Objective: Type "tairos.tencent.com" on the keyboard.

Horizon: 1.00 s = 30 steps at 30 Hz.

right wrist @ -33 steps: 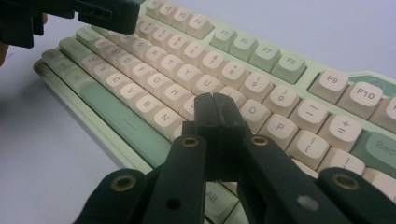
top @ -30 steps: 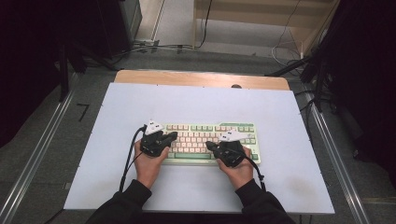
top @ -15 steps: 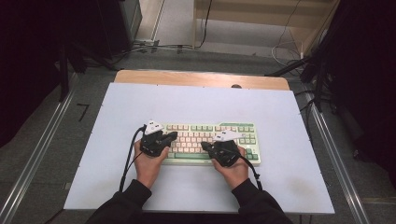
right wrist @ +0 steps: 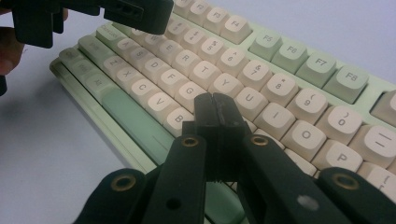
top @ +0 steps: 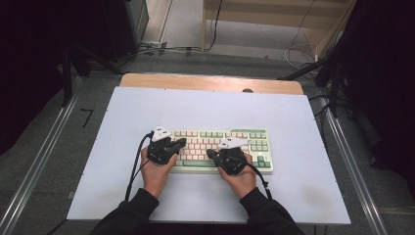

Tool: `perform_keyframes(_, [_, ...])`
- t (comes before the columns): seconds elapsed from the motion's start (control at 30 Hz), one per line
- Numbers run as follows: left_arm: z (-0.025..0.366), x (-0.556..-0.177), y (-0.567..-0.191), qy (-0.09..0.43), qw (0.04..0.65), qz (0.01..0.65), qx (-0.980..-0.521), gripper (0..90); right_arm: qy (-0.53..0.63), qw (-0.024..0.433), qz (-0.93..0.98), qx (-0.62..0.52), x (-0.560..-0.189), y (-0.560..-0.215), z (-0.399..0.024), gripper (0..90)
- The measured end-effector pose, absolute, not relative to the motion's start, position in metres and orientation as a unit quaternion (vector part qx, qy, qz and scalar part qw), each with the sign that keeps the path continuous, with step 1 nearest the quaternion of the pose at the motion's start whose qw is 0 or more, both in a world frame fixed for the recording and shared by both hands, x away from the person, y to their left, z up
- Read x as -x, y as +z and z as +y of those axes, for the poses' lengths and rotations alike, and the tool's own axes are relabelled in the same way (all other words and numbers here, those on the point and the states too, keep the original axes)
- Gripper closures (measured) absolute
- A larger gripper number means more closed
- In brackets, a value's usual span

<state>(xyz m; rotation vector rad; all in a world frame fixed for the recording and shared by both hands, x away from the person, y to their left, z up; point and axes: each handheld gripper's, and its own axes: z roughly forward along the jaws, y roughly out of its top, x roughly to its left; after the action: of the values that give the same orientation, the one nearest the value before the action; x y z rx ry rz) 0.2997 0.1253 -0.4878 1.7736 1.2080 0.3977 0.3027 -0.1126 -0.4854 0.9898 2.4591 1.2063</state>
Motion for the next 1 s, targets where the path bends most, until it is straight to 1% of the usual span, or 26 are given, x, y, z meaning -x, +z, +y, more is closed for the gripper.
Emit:
perform_keyframes(0.8, [0.1258,-0.2996,-0.4874,0.163,0.463,0.492,-0.719,90.0,0.396,0.112,0.850,-0.329,-0.3029,-0.4924,-0.1057,87.5])
perform_keyframes(1.0, [0.1270,-0.2994,-0.4866,0.163,0.464,0.492,-0.718,90.0,0.412,0.117,0.840,-0.332,-0.3022,-0.4835,-0.1102,87.5])
